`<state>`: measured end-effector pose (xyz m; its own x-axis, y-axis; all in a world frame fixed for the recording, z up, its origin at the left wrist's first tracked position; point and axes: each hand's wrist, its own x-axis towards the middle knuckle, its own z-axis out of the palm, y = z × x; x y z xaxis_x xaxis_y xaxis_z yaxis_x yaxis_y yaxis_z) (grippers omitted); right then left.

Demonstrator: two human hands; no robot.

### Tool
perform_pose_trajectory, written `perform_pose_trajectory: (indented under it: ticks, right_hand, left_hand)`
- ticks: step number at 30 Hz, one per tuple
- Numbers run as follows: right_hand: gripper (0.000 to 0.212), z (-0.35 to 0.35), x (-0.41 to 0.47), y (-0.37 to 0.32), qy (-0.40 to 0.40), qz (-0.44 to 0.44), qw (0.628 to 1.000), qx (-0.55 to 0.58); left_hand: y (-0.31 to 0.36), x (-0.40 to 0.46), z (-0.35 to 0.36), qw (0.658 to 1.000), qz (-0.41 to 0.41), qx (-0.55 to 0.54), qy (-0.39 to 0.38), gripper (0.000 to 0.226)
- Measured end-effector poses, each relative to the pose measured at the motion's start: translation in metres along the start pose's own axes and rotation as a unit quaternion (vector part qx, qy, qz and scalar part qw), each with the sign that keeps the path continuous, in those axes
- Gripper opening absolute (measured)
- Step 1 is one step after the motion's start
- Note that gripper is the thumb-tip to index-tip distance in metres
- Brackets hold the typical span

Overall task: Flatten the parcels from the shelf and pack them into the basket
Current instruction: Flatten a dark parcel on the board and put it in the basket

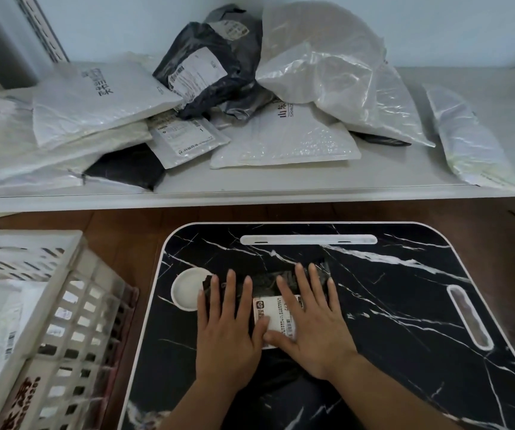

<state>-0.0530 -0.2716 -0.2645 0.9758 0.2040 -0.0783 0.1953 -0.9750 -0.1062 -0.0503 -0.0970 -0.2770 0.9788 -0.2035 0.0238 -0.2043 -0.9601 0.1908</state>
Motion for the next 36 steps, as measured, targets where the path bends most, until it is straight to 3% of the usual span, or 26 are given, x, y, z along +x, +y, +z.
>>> perform_pose_trajectory:
  ticks: [12, 16, 18, 22, 25, 36]
  right_hand:
    - [0.082, 0.008, 0.005, 0.005, -0.033, -0.002, 0.999, 0.027]
    - [0.095, -0.002, 0.007, 0.008, -0.049, -0.019, 0.998, 0.039]
    - [0.092, -0.011, 0.000, 0.013, -0.072, -0.042, 0.995, 0.047]
    - [0.077, -0.013, -0.029, 0.019, -0.025, -0.036, 0.999, 0.025]
    - [0.072, -0.004, -0.048, 0.018, -0.029, -0.028, 0.999, -0.003]
    - [0.077, 0.005, -0.040, 0.016, -0.097, 0.016, 0.995, -0.011]
  left_hand:
    - [0.001, 0.004, 0.004, 1.000, -0.007, 0.010, -0.025, 0.064]
    - [0.001, 0.004, 0.002, 0.999, -0.011, 0.017, -0.044, 0.068]
    - [0.001, 0.004, -0.002, 0.999, -0.013, 0.030, -0.034, 0.065]
    - [0.008, -0.008, -0.014, 0.999, 0.017, 0.038, 0.000, 0.059]
    - [0.017, -0.027, -0.010, 0.997, 0.056, 0.038, -0.029, 0.059]
    - [0.021, -0.027, -0.006, 0.993, 0.040, 0.044, -0.104, 0.064]
